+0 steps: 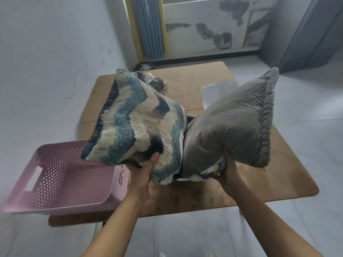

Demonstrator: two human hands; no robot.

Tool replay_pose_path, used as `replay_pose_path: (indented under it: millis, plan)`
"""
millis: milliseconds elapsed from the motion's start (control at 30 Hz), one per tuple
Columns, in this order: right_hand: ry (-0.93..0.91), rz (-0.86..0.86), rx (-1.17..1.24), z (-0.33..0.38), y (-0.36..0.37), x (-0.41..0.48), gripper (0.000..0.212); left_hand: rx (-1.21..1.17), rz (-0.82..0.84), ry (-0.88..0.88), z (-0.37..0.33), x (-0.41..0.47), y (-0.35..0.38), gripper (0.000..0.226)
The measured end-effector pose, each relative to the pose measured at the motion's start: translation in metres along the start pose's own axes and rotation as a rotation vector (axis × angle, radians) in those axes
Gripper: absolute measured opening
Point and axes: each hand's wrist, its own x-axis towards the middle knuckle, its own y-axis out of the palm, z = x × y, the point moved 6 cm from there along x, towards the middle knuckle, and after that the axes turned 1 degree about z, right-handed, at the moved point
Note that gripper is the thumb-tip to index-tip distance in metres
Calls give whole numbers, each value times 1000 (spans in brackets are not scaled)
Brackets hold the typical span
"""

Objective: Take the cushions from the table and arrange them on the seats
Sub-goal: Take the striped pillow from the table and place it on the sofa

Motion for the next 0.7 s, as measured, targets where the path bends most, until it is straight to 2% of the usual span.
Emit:
replay_pose_path:
  millis: [33,67,133,233,333,433,500,633,700]
  plan:
    - [4,-15,28,-4,4,1,29,6,27,-11,2,3,-4,104]
    - [5,-20,33,-7,9,2,36,8,23,5,2,7,-11,101]
    - [-8,-4,42,-11,24,1,35,24,-28,7,-9,5,-19,85]
    - [3,10,58,-21,43,-1,37,75,-136,135,-30,4,-41,52]
    - [26,28,66,-31,62,-6,41,166,-251,218,-36,-1,-69,43]
    - [24,86,-10,-34,80,-15,32,237,-347,260,-41,-15,-94,46]
    - [2,106,-75,-35,85,-17,24,311,-420,229,-38,-20,-115,57]
    - [-136,80,-146,-21,94,-18,53,459,-537,118,-23,-36,-139,88]
    - [-266,50,-213,-9,98,-21,75,569,-548,205,-14,-58,-131,67]
